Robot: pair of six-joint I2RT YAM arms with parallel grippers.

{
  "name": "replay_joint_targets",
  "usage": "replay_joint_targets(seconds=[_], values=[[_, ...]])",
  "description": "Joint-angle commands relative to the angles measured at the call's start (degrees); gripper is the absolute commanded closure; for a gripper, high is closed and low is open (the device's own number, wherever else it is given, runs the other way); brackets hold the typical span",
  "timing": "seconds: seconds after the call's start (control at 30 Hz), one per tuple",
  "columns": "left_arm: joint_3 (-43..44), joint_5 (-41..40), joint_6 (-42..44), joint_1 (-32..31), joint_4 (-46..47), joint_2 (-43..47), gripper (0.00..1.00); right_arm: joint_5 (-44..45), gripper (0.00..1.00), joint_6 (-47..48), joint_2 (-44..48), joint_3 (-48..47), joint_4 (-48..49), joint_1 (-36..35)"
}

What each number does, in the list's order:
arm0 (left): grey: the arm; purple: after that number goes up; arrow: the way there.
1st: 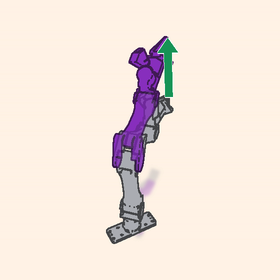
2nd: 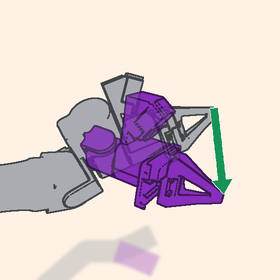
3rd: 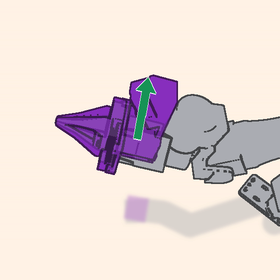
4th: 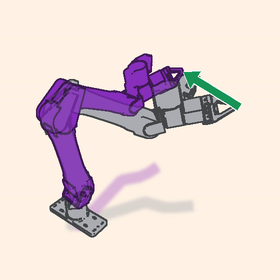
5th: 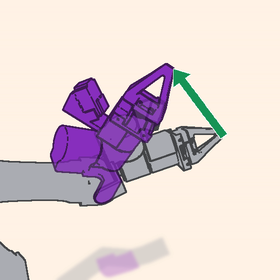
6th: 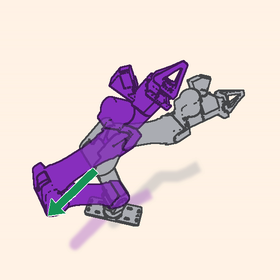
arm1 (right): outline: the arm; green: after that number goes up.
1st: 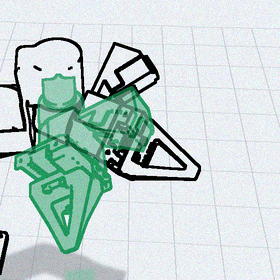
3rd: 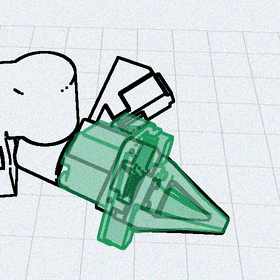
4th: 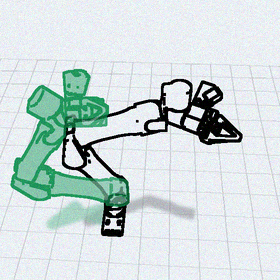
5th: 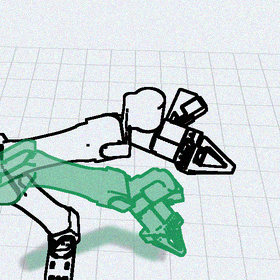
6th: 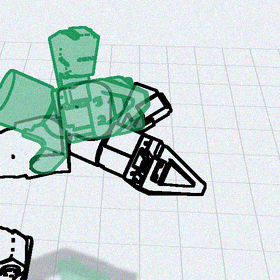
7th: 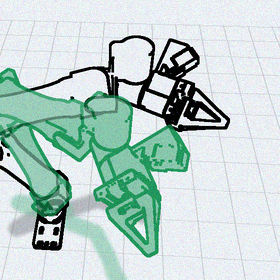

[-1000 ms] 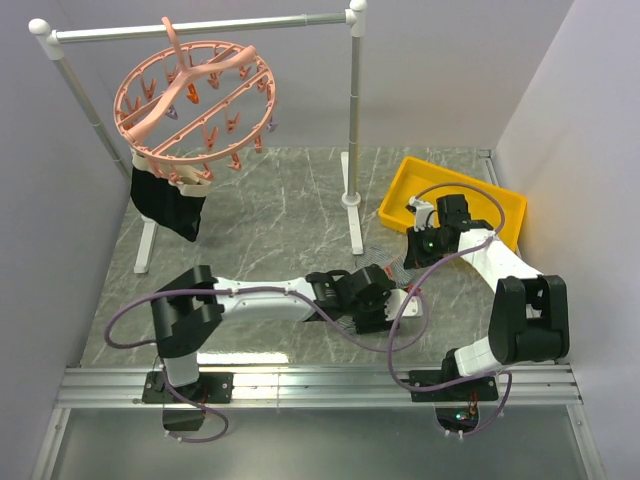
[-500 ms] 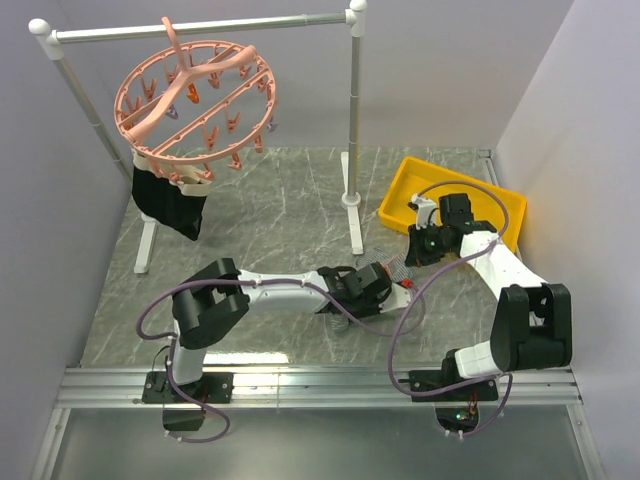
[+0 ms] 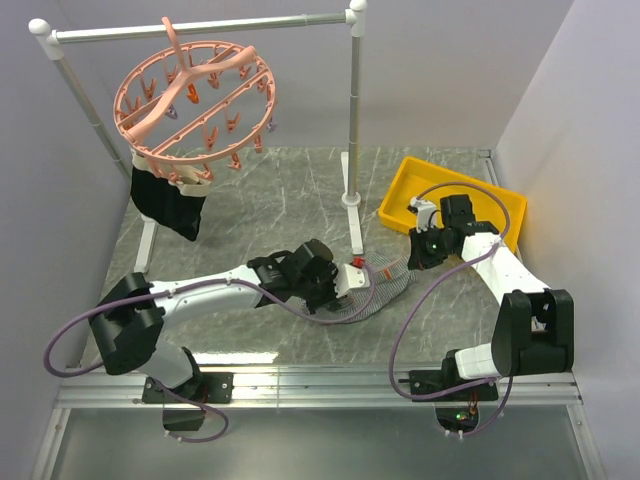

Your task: Clip the underwear to the hanger

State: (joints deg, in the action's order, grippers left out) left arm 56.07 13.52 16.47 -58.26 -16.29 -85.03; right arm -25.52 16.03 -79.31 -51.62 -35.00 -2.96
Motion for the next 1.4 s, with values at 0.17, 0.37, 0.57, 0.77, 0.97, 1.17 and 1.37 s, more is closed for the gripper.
replay_joint_targets(seconds=[0.17,0.37,0.57,0.77,0.97,1.17,1.37], values=[[-2.5,4.9,4.6,2.0,2.1,-4.6,0.91,-0.3,1.0,4.4,1.2,-0.8,-3.5,0.3],[-2.2,4.0,1.4,2.1,4.2,-4.7,0.59,0.4,1.0,4.7,0.7,-0.7,-3.8,0.3],[-1.7,4.0,0.6,1.2,3.7,-2.3,0.48,0.4,1.0,4.7,0.2,-0.9,-3.8,0.3],[-2.0,-3.9,0.0,-3.3,5.7,-1.5,0.4,0.6,1.0,4.4,0.3,-0.8,-3.5,0.3],[-3.4,-13.3,-0.7,-7.4,8.8,-2.7,0.35,0.6,1.0,4.3,0.4,-0.8,-3.5,0.3],[-2.1,-20.8,0.0,-8.8,10.3,-5.4,0.36,0.6,1.0,4.3,0.1,-0.7,-3.2,0.4],[0.1,-23.5,1.1,-9.7,10.2,-8.4,0.38,0.6,1.0,4.2,0.0,-0.8,-3.2,0.3]])
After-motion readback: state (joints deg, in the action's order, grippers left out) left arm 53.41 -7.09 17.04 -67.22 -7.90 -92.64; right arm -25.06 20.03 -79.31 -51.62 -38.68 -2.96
